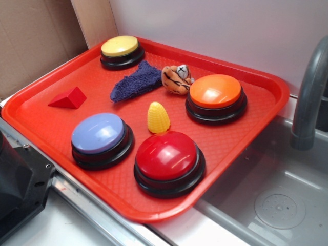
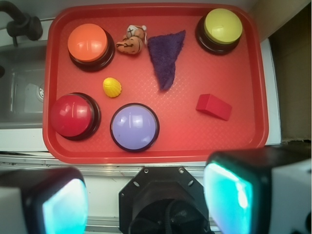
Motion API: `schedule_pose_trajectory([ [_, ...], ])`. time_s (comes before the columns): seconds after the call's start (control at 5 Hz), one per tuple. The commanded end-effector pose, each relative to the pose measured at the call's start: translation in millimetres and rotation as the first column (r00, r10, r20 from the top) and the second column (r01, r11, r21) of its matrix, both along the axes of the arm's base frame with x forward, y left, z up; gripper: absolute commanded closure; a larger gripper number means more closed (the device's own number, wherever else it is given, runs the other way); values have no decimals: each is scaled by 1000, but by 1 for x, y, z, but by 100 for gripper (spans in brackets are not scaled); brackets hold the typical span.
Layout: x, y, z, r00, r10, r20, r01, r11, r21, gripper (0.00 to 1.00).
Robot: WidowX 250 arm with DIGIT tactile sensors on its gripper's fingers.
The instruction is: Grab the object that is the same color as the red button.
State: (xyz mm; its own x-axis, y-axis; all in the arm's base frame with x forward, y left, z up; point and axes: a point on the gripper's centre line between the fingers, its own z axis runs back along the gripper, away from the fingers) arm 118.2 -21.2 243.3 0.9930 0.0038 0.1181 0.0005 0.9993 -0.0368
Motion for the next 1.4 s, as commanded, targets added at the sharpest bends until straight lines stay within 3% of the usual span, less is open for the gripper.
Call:
schedule_pose_trajectory([
  [0.0,0,0,0,1000,0,0,0,1000,0,0],
  [0.2,18,29,-10,978,-206,43,198,969,148,0],
  [0.4,39,59,-24,922,-381,61,357,903,239,0],
  [0.6,62,86,-40,836,-549,10,517,794,321,0],
  [0.8,84,112,-72,678,-726,-110,717,621,317,0],
  [1.0,89,108,-111,501,-835,-227,861,457,221,0],
  [1.2,76,97,-141,338,-898,-282,941,326,91,0],
])
